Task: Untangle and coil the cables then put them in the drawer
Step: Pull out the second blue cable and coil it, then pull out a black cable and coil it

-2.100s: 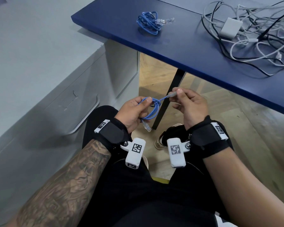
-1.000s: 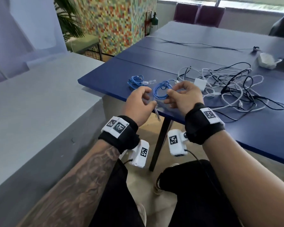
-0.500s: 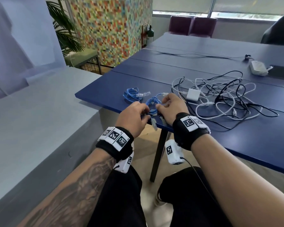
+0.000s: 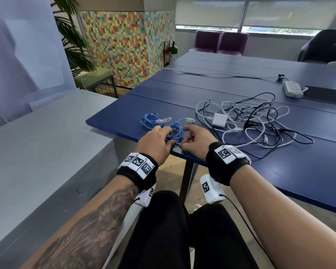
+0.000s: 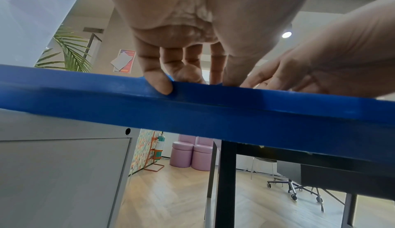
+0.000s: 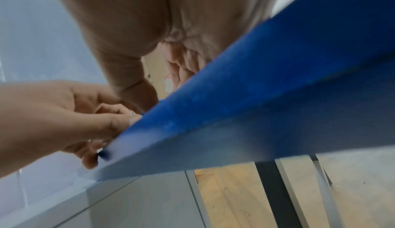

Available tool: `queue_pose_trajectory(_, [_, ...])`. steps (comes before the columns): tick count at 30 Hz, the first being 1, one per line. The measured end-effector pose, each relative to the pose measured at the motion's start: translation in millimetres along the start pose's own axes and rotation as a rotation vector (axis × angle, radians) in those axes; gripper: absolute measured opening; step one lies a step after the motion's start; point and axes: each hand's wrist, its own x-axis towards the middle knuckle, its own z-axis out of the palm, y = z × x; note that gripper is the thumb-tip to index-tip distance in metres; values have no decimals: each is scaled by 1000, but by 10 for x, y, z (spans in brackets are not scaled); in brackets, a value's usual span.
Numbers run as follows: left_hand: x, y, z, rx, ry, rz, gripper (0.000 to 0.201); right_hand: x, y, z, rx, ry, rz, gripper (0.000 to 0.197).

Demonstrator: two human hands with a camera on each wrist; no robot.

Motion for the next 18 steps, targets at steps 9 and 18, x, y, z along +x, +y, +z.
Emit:
queue_pose_trajectory(9, [-84, -126, -17, -93, 82, -57, 40, -25, 59, 79, 43, 130, -67, 48])
queue_pose_trajectory(18, [186, 466, -153, -205, 78, 145, 19, -192, 137, -456, 138, 221, -134, 18])
